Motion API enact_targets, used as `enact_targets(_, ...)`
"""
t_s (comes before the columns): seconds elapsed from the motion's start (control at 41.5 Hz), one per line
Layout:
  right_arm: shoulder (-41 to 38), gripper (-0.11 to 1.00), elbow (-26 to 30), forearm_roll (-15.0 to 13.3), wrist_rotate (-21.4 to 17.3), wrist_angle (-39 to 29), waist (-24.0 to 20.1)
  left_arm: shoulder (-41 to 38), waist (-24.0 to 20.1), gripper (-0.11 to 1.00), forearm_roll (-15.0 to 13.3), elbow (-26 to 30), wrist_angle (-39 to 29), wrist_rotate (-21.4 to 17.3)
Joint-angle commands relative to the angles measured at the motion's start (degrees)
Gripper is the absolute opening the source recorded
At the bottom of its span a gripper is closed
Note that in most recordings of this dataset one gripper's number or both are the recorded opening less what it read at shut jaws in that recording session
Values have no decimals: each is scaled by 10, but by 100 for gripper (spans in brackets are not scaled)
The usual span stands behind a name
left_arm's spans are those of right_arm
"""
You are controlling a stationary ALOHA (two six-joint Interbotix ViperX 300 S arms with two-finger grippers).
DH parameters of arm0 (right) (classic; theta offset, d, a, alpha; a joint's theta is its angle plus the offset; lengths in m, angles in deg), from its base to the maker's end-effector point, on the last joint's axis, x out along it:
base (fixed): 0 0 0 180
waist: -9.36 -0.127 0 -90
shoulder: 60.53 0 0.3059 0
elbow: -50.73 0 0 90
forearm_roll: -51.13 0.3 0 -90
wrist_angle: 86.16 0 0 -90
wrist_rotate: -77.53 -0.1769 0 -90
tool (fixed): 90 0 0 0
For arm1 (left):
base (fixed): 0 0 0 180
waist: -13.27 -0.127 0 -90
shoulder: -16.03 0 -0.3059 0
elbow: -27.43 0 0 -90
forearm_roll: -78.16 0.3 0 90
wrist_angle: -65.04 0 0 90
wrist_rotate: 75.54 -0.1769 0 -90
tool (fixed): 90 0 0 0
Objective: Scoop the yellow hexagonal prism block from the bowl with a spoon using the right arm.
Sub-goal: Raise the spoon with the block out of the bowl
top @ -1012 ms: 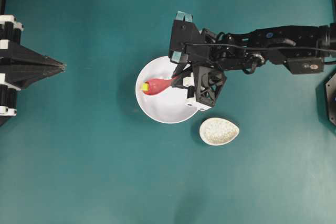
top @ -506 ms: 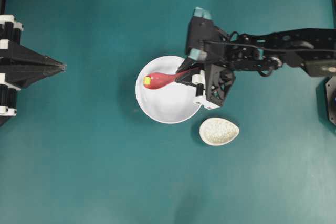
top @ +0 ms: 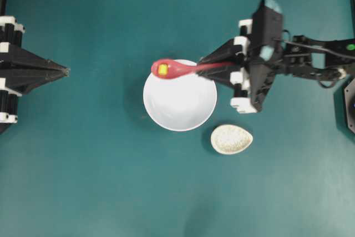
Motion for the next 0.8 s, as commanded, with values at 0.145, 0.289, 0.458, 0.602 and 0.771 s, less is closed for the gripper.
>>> enact_targets(0.145,65,24,-13,1,1,12,-1,-5,-1,-1,2,4,4,0)
enact_targets(0.289,79,24,-22,1,1,13,-1,-5,-2,-1,2,5,4,0)
enact_targets(0.458,83,24,-22,0,2,15,-1,-5,-2,-1,2,4,6,0)
enact_targets(0.602,83,24,-22,-1,4,17,-1,-5,-2,-1,2,4,6,0)
enact_targets(0.771,83,24,-22,-1,4,18,-2,-5,-1,-1,2,5,7,0)
